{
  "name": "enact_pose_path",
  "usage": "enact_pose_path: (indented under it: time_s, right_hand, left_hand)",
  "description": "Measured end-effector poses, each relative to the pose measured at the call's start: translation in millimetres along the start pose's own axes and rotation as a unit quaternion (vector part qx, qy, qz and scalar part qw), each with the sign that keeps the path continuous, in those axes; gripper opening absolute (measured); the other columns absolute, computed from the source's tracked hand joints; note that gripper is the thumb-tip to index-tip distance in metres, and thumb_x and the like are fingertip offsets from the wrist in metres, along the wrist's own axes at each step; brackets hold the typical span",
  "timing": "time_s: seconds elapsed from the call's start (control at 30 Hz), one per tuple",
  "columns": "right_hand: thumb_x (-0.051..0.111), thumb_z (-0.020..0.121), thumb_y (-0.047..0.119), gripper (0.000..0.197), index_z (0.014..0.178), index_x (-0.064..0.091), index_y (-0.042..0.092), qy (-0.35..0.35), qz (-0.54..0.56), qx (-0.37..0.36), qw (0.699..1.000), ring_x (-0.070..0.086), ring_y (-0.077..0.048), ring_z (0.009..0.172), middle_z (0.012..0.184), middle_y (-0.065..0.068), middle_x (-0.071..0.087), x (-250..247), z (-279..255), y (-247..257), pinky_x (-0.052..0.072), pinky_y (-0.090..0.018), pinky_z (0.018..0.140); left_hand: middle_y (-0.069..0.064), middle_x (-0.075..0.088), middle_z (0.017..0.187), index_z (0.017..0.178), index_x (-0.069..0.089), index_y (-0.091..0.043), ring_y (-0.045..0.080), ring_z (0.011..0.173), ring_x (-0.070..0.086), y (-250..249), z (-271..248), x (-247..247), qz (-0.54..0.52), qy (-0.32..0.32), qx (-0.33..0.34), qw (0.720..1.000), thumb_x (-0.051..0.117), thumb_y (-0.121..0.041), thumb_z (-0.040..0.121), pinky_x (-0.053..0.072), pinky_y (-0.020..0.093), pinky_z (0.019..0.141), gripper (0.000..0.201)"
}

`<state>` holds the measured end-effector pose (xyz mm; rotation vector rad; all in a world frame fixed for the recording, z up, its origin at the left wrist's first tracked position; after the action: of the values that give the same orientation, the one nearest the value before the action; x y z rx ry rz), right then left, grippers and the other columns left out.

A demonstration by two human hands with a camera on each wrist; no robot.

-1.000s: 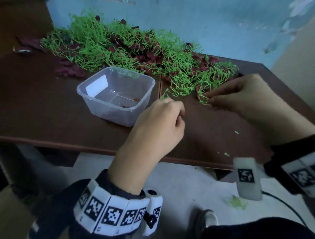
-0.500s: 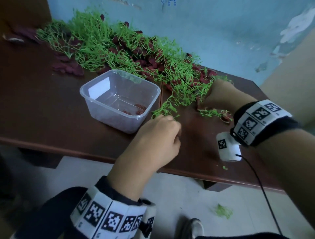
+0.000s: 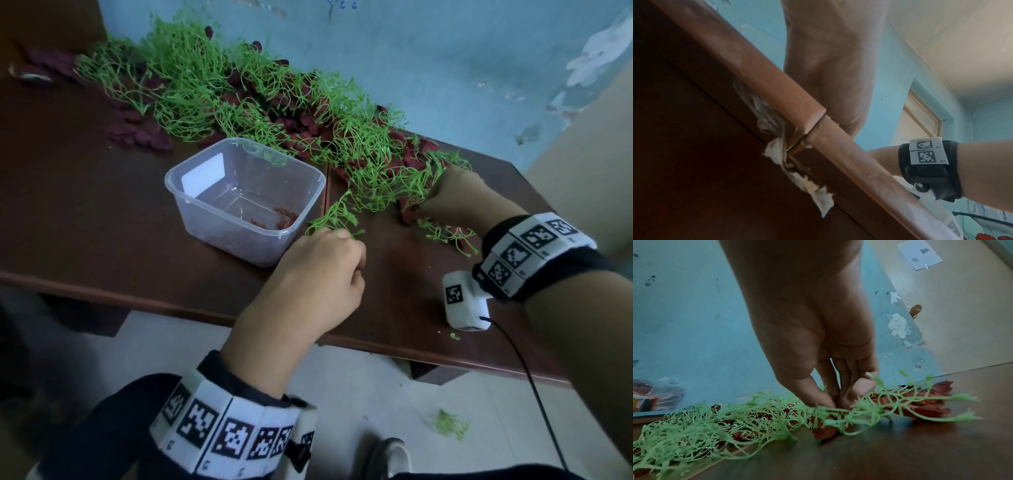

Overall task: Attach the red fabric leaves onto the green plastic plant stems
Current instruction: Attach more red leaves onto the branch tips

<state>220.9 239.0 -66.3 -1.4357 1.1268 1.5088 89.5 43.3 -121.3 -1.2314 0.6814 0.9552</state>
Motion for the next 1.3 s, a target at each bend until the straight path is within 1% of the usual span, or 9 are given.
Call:
enact_pose_path:
  time_s: [0.17, 0.3, 0.47, 0.67, 0.83, 0.93, 1.1, 1.23, 1.3]
  right_hand:
    - [0.065, 0.085, 0.027, 0.039, 0.061, 0.045, 0.004, -0.043, 0.043, 0.011, 0.998, 0.039, -0.021, 0.048, 0.058, -0.010, 0.047, 0, 3, -2, 0.035, -0.024, 0.045]
    - [0.069, 0.086, 0.020, 0.025, 0.073, 0.070, -0.001, -0.108, 0.070, -0.087, 0.988, 0.051, -0.017, 0.049, 0.061, -0.010, 0.062, -6, 2, 6, 0.048, -0.025, 0.046]
    - [0.065, 0.082, -0.001, 0.018, 0.069, 0.073, 0.010, 0.033, 0.030, -0.117, 0.992, 0.066, -0.020, 0.068, 0.068, -0.005, 0.070, 3, 3, 12, 0.060, -0.035, 0.075]
    - [0.056, 0.081, 0.002, 0.016, 0.086, 0.070, -0.004, 0.033, -0.010, -0.043, 0.998, 0.065, -0.033, 0.075, 0.076, -0.017, 0.068, 11, 17, -4, 0.056, -0.036, 0.066]
    - [0.058, 0.083, 0.001, 0.019, 0.090, 0.074, -0.004, 0.101, -0.021, -0.001, 0.995, 0.062, -0.025, 0.058, 0.072, -0.016, 0.073, 16, 20, -19, 0.055, -0.032, 0.058]
    - [0.062, 0.081, 0.001, 0.015, 0.078, 0.074, -0.007, 0.121, -0.019, 0.018, 0.992, 0.060, -0.025, 0.054, 0.063, -0.015, 0.069, 15, 19, -23, 0.051, -0.029, 0.056]
    - [0.067, 0.075, 0.004, 0.012, 0.069, 0.072, -0.005, 0.053, -0.030, 0.003, 0.998, 0.065, -0.029, 0.064, 0.071, -0.016, 0.069, 10, 19, -23, 0.057, -0.038, 0.066]
    - [0.067, 0.084, 0.009, 0.020, 0.067, 0.074, 0.001, 0.039, 0.068, -0.031, 0.996, 0.059, -0.013, 0.049, 0.056, -0.006, 0.068, 6, 11, -23, 0.047, -0.020, 0.052]
    - [0.068, 0.088, 0.012, 0.020, 0.072, 0.075, 0.002, 0.034, 0.133, -0.057, 0.989, 0.056, -0.012, 0.052, 0.062, -0.012, 0.070, 3, 4, -19, 0.046, -0.019, 0.056]
  left_hand:
    - [-0.004, 0.060, 0.117, 0.111, 0.068, -0.021, 0.019, 0.114, 0.052, 0, 3, 3, 0.012, 0.001, 0.000, 1.000, 0.055, -0.025, 0.099, 0.045, 0.039, 0.100, 0.019]
    - [-0.004, 0.059, 0.116, 0.111, 0.068, -0.020, 0.019, 0.113, 0.052, -1, 3, 5, 0.017, -0.001, 0.003, 1.000, 0.056, -0.026, 0.098, 0.046, 0.039, 0.099, 0.019]
    - [-0.003, 0.057, 0.114, 0.109, 0.068, -0.020, 0.020, 0.113, 0.052, 0, 7, 8, 0.029, -0.003, 0.004, 1.000, 0.057, -0.026, 0.097, 0.044, 0.039, 0.100, 0.018]
    - [-0.005, 0.057, 0.115, 0.108, 0.069, -0.021, 0.017, 0.114, 0.050, 1, 6, 9, 0.009, -0.008, 0.003, 1.000, 0.057, -0.024, 0.097, 0.042, 0.036, 0.101, 0.016]
    - [-0.006, 0.057, 0.116, 0.110, 0.069, -0.022, 0.016, 0.115, 0.050, 2, 7, 9, 0.004, -0.013, 0.004, 1.000, 0.058, -0.023, 0.098, 0.042, 0.034, 0.101, 0.017]
    - [-0.006, 0.058, 0.116, 0.110, 0.069, -0.022, 0.015, 0.114, 0.051, 3, 8, 9, 0.002, -0.018, 0.004, 1.000, 0.058, -0.023, 0.097, 0.042, 0.033, 0.101, 0.017]
    - [-0.007, 0.058, 0.115, 0.109, 0.070, -0.022, 0.015, 0.113, 0.051, 4, 9, 10, -0.002, -0.026, 0.004, 1.000, 0.059, -0.023, 0.097, 0.042, 0.032, 0.101, 0.016]
    - [-0.007, 0.058, 0.113, 0.108, 0.070, -0.023, 0.015, 0.112, 0.051, 5, 9, 11, 0.002, -0.028, 0.004, 1.000, 0.060, -0.024, 0.096, 0.042, 0.033, 0.100, 0.015]
    - [-0.007, 0.058, 0.114, 0.108, 0.069, -0.023, 0.016, 0.112, 0.051, 5, 9, 10, 0.005, -0.028, 0.003, 1.000, 0.059, -0.025, 0.096, 0.042, 0.033, 0.100, 0.015]
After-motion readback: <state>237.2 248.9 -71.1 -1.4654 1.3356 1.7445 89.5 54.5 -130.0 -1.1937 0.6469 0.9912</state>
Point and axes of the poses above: each hand's wrist, its own z-axis towards the middle knuckle, its own x-axis out of the palm, y = z × x, the point moved 3 cm from there along z, towards the middle knuckle
